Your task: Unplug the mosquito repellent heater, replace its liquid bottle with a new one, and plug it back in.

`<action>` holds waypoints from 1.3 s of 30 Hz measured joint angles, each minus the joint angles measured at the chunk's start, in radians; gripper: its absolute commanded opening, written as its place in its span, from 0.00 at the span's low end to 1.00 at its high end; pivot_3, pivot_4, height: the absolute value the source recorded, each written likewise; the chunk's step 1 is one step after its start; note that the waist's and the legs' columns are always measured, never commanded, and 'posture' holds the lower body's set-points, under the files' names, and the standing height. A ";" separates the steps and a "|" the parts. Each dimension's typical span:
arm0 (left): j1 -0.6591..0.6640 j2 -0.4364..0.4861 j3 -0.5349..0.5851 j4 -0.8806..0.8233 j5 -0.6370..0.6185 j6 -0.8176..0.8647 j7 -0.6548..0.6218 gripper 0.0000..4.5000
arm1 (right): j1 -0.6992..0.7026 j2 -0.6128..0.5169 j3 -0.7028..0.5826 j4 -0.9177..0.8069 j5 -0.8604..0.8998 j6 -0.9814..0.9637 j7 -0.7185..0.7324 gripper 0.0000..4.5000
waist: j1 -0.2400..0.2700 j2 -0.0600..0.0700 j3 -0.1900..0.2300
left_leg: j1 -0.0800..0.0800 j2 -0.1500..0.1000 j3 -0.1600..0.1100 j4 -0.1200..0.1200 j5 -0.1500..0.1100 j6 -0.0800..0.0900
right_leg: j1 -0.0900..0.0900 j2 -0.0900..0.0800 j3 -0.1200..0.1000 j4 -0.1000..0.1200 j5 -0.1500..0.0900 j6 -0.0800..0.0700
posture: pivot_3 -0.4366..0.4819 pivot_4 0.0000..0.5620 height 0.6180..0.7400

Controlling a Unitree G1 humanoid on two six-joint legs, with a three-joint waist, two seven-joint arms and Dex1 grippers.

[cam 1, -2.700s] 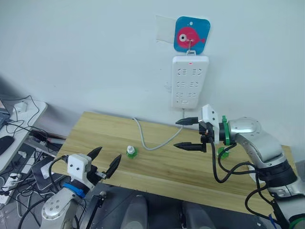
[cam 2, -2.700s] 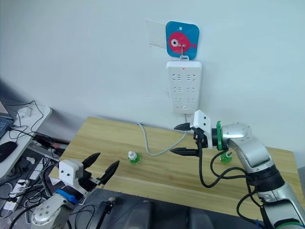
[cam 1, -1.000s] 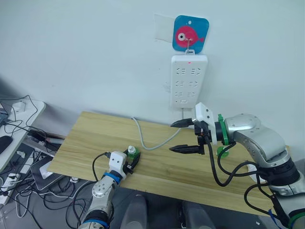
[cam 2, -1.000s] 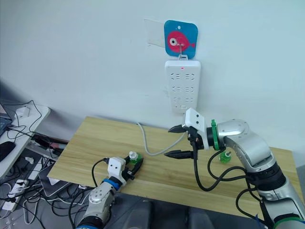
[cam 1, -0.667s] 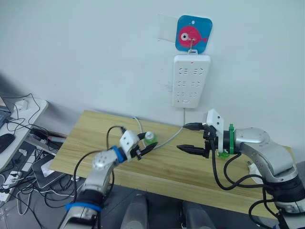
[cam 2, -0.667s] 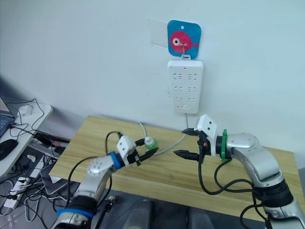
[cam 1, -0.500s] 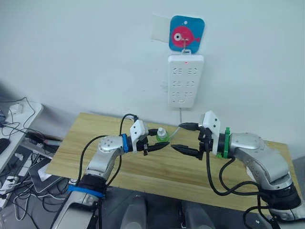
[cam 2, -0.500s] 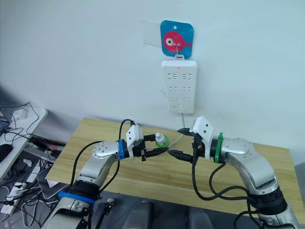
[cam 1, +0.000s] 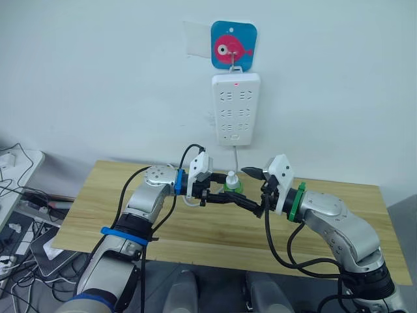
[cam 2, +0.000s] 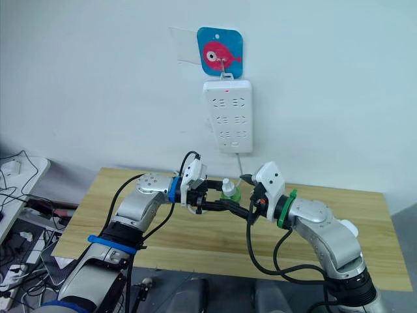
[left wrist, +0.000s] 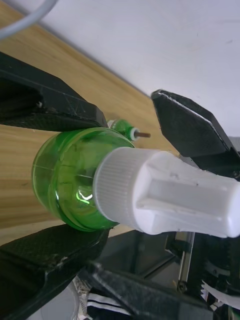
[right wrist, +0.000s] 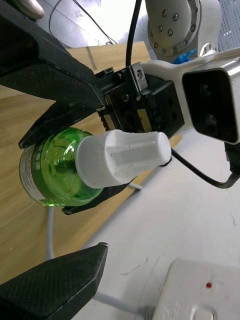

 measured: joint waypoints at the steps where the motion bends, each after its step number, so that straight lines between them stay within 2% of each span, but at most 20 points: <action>1: 0.000 -0.002 0.000 0.000 0.001 0.000 0.000 0.50 | 0.000 0.002 0.000 0.000 0.001 -0.001 0.000 0.72 | -0.001 0.000 0.000 | 0.000 0.000 0.000 0.000 0.000 0.000 | 0.000 0.000 0.000 0.000 0.000 0.000 | 0.47 0.24 1.00; 5: 0.000 -0.008 0.001 0.000 0.002 0.012 0.002 0.50 | 0.000 0.010 0.006 0.000 0.011 -0.002 0.005 0.37 | -0.003 0.000 0.000 | 0.000 0.000 -0.001 0.000 0.001 0.000 | 0.000 0.001 0.000 0.001 0.000 0.000 | 0.47 0.25 1.00; 7: 0.001 -0.003 0.002 0.000 0.003 0.018 0.002 0.50 | -0.001 0.010 0.011 -0.001 0.009 -0.004 0.006 0.25 | -0.003 0.000 0.000 | 0.000 0.000 -0.002 0.000 0.001 0.000 | 0.000 0.001 -0.001 0.001 0.000 0.000 | 0.48 0.25 1.00; 13: 0.004 0.000 0.001 -0.008 0.003 0.018 -0.004 0.50 | -0.010 -0.008 0.014 0.005 0.010 -0.010 0.034 0.23 | -0.001 0.000 0.000 | 0.000 0.000 -0.002 0.000 0.001 0.000 | 0.000 0.001 -0.001 0.001 0.000 0.000 | 0.50 0.27 1.00; 17: 0.004 0.010 0.001 -0.007 0.001 -0.005 -0.057 0.50 | -0.069 -0.067 0.036 0.056 0.012 -0.050 0.163 0.23 | -0.001 0.000 0.000 | 0.000 0.000 -0.002 0.001 0.001 0.001 | 0.000 0.001 -0.001 0.002 0.000 0.000 | 0.52 0.27 1.00; 21: 0.002 0.025 -0.010 0.004 0.004 -0.074 -0.160 0.50 | -0.221 -0.142 0.110 0.246 0.004 -0.200 0.476 0.23 | -0.001 0.000 0.000 | 0.000 -0.001 -0.002 0.002 0.001 0.001 | 0.000 0.001 -0.001 0.002 0.000 0.000 | 0.55 0.26 1.00; 25: 0.001 0.039 -0.030 0.013 0.023 -0.103 -0.215 0.50 | -0.360 -0.122 0.184 0.510 -0.039 -0.401 0.741 0.23 | 0.000 0.000 0.000 | 0.000 -0.001 -0.003 0.002 0.002 0.002 | 0.001 0.001 -0.002 0.002 0.000 0.000 | 0.58 0.27 1.00; 28: 0.005 0.048 -0.036 0.012 0.028 -0.107 -0.217 0.50 | -0.425 -0.087 0.206 0.647 -0.064 -0.496 0.844 0.23 | 0.004 0.000 0.000 | 0.000 0.000 -0.004 0.002 0.002 0.002 | 0.001 0.001 -0.003 0.002 0.000 0.000 | 0.59 0.27 1.00; 34: 0.009 0.029 -0.040 -0.003 0.025 -0.094 -0.210 0.50 | -0.479 -0.062 0.210 0.721 -0.073 -0.524 0.911 0.69 | 0.012 0.000 0.000 | -0.001 0.000 -0.006 0.003 0.002 0.001 | 0.000 -0.003 -0.005 0.003 0.000 0.000 | 0.59 0.29 1.00; 38: 0.018 0.025 -0.039 -0.007 0.023 -0.081 -0.188 0.50 | -0.404 -0.159 0.160 0.635 -0.061 -0.457 0.908 0.99 | 0.032 0.000 0.000 | -0.004 0.000 -0.009 0.009 0.002 0.002 | 0.000 -0.003 -0.007 0.003 0.000 0.000 | 0.56 0.30 1.00; 39: 0.019 0.025 -0.037 -0.005 0.023 -0.076 -0.180 0.50 | -0.371 -0.187 0.138 0.605 -0.055 -0.435 0.896 0.99 | 0.035 0.001 0.000 | -0.007 0.000 -0.011 0.011 0.001 0.002 | 0.000 -0.003 -0.009 0.003 0.000 0.000 | 0.56 0.30 1.00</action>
